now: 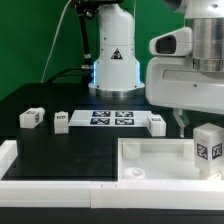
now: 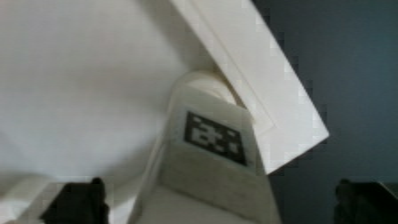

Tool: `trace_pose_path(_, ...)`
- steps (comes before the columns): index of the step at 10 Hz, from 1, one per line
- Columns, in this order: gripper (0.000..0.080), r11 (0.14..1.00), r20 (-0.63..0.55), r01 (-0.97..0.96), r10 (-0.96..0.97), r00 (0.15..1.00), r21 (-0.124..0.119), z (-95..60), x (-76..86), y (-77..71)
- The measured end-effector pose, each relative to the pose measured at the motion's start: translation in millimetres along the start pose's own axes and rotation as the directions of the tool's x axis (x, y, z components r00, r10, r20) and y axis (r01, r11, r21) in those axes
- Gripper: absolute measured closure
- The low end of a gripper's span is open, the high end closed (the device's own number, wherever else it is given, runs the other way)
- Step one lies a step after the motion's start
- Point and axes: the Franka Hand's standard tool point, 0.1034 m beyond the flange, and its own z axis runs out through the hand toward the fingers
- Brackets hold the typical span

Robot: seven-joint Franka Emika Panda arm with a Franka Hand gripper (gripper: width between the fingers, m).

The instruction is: Assemble one leg

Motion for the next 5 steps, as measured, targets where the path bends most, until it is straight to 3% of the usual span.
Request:
trace_pose_path(2, 0.0150, 0.962, -0.001, 0.272, -0.272, 0.962, -0.002, 0.6, 2.2, 3.3)
trace_pose_path(5, 0.0150, 0.871, -0.001, 0.492, -0.492, 0.871, -0.013, 0.4, 1.3, 1.8)
